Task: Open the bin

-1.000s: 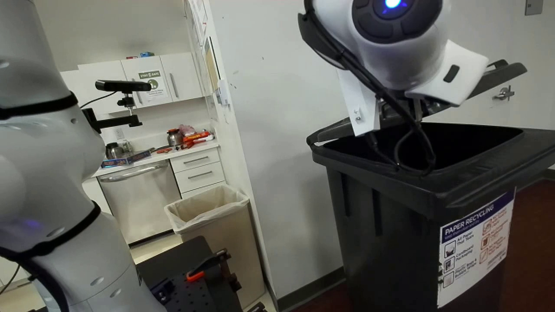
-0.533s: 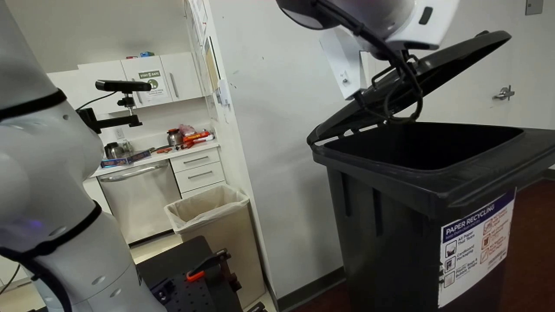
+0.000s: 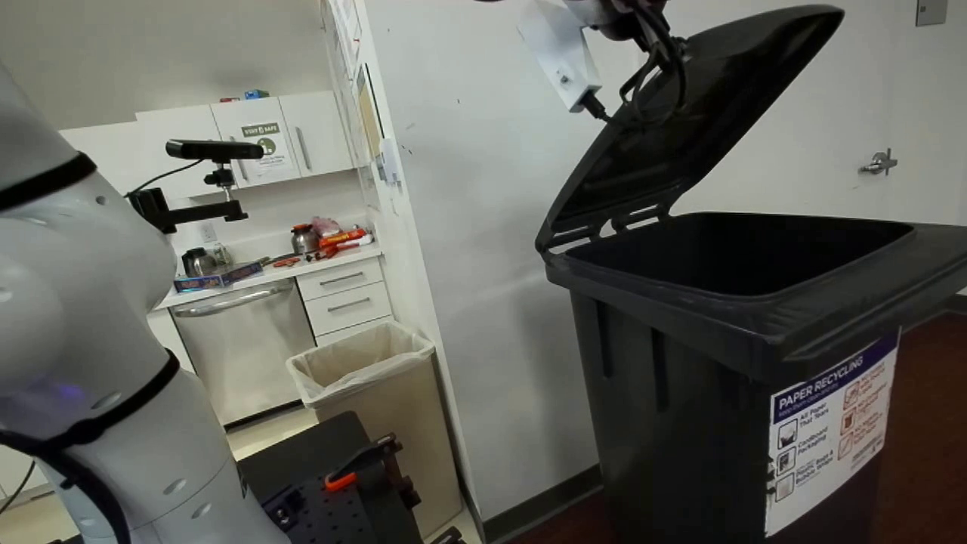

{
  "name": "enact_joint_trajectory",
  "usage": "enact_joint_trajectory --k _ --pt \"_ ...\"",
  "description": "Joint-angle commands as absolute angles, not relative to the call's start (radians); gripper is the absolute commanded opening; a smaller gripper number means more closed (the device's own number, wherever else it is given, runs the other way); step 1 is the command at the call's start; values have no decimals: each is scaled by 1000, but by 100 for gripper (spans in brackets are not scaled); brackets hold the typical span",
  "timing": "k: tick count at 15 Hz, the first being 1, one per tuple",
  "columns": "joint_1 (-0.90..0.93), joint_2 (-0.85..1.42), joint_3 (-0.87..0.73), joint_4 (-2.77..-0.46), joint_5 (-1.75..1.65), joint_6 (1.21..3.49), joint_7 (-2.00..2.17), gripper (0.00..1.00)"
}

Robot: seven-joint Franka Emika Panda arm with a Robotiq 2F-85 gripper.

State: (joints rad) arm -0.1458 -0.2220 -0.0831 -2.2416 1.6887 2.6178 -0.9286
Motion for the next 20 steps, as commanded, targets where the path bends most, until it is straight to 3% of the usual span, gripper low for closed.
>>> enact_joint_trajectory --k 1,6,7,10,20 --pt "-142 -229 -73 -2237 1689 2634 -922 11" --pt "-136 -241 -64 -2232 1688 2648 -916 11" --pt "-136 -241 -65 -2232 1688 2648 -916 3" --pt "-119 -260 -36 -2230 1647 2704 -880 3" --pt "-114 -272 112 -2136 1200 2732 -523 3"
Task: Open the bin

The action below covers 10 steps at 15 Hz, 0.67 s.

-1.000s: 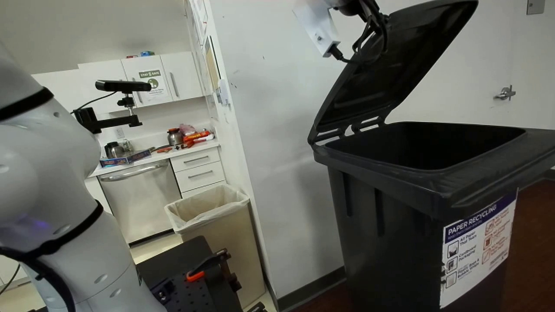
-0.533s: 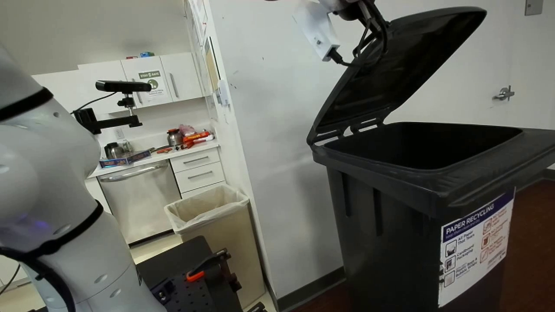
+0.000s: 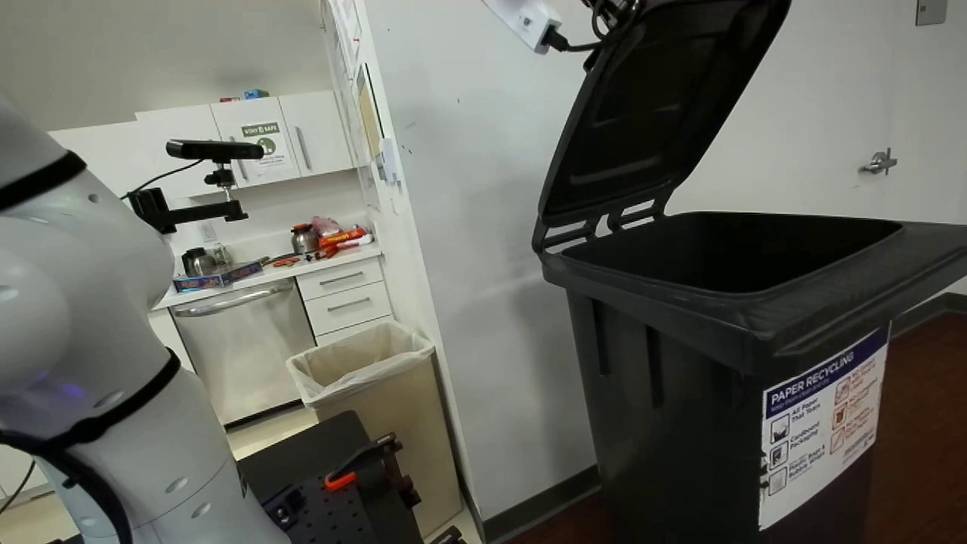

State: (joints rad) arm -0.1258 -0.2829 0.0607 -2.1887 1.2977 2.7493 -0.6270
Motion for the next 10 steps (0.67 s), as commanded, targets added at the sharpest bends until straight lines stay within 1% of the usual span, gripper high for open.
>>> enact_joint_trajectory --k 1,4,5,10 --pt "-117 -268 130 -2124 1143 2735 -484 3" --pt "-129 -259 183 -2090 969 2738 -369 3" --pt "-58 -255 135 -2081 872 2753 -306 3" --pt "-16 -238 136 -2025 486 2728 -70 3"
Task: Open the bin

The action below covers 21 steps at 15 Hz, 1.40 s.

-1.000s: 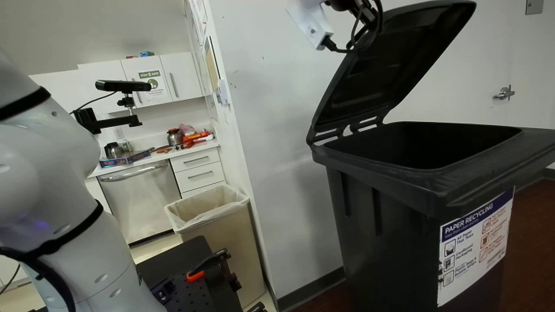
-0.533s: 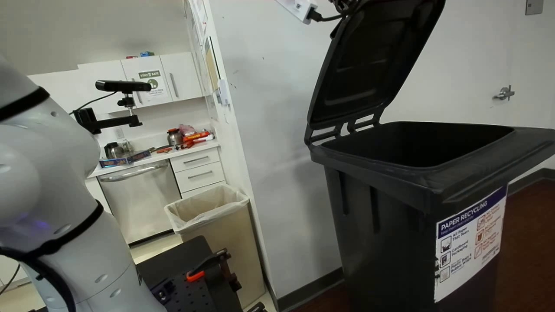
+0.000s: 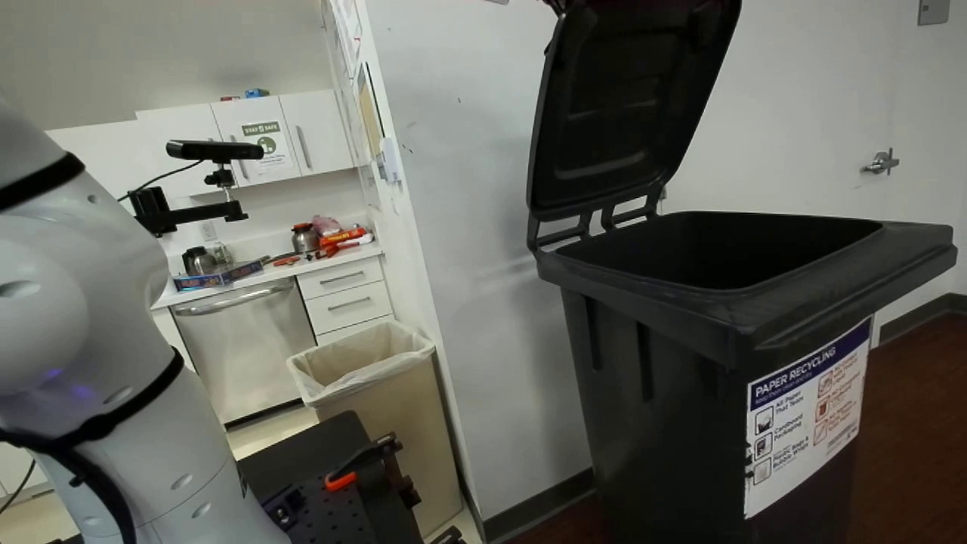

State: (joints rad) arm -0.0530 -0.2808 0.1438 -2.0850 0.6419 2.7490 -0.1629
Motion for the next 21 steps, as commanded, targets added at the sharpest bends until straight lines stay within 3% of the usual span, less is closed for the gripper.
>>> enact_joint_trajectory --k 1,21 --pt "-7 -233 134 -2013 415 2723 -34 3" --pt "101 6 238 -1656 -329 2532 292 3"
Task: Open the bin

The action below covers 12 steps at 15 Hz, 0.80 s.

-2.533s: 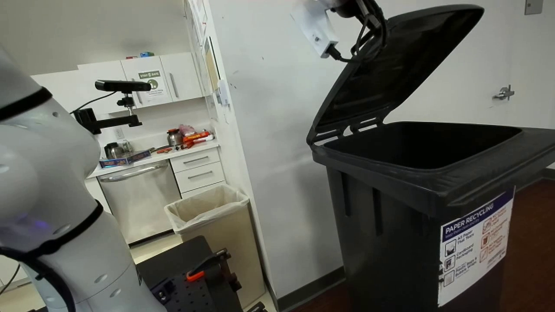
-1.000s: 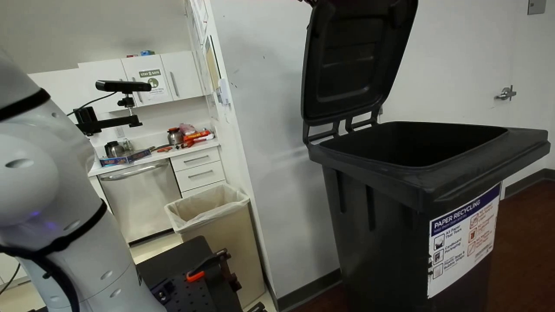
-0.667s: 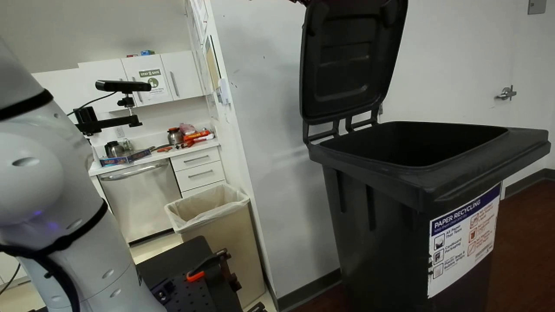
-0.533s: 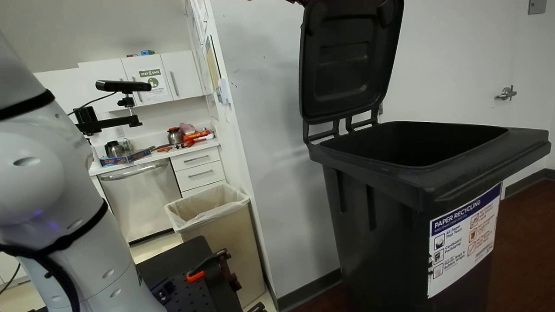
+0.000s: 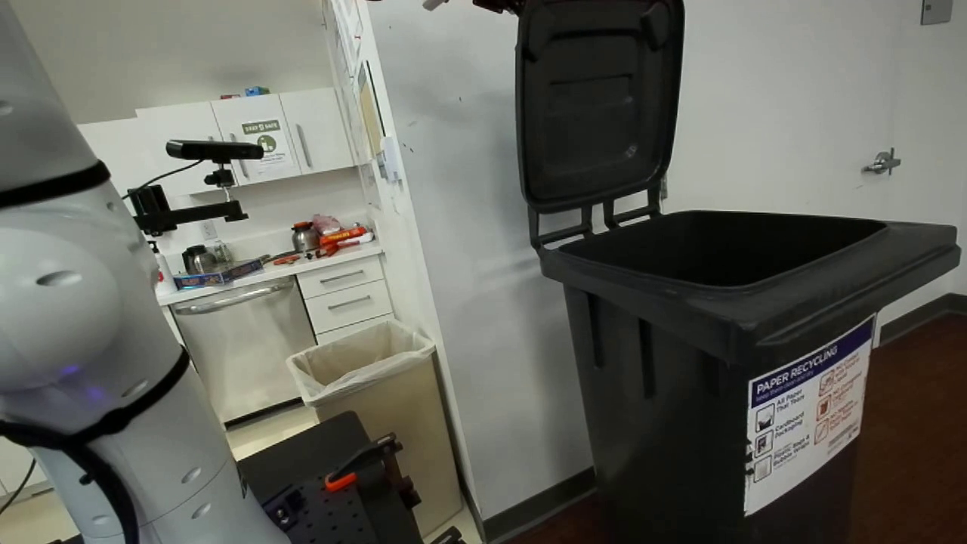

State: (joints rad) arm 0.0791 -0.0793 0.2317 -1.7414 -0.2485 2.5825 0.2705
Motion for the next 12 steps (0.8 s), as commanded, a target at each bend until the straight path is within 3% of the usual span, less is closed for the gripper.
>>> enact_joint_trajectory --k 1,2,3,8,9,12 --pt "114 5 235 -1652 -331 2529 283 3" --pt "118 -59 220 -1705 -294 2552 283 3" --pt "124 -57 221 -1699 -295 2550 283 11" --pt "128 -65 222 -1701 -293 2550 283 11" --pt "131 -53 226 -1689 -305 2542 277 3" --pt "160 -10 247 -1640 -321 2465 221 3"
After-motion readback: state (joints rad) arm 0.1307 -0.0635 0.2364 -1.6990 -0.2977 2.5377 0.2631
